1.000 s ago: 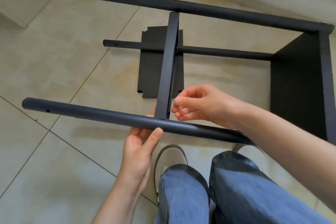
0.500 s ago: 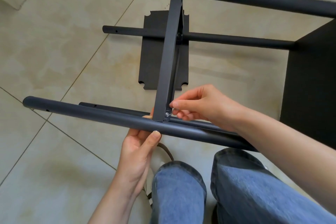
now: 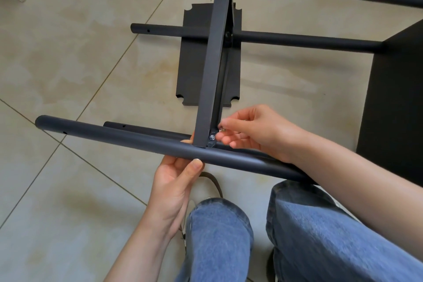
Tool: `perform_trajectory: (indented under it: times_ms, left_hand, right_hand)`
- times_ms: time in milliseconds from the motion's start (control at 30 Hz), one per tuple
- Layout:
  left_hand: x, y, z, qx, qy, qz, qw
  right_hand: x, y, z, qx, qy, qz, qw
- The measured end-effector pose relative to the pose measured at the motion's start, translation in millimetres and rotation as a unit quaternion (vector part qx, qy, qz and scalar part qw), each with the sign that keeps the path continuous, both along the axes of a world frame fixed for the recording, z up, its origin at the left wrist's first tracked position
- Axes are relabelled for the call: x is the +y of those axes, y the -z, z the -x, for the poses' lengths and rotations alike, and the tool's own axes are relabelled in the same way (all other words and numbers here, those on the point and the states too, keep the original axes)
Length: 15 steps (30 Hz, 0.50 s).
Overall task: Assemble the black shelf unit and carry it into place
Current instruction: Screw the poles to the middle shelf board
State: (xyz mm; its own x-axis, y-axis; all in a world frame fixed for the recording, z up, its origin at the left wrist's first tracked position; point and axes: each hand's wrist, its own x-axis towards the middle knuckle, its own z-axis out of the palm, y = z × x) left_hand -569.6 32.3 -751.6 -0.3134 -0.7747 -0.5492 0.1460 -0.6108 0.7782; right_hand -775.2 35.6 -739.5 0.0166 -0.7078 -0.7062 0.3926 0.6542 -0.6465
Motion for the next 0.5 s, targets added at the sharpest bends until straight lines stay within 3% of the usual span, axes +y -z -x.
perform_trajectory:
  times_ms: [333,500]
  left_hand:
    - [-2,2,-1,-0.009,0.012,-0.002,1.000]
    - [-3,2,-3,-0.017,0.014,-0.006,1.000]
  right_hand:
    - [-15,1,-19,0.024,-0.100,0.002,0.995]
    - [-16,1,-18,-0.008,-0.115,-0.024,0.993]
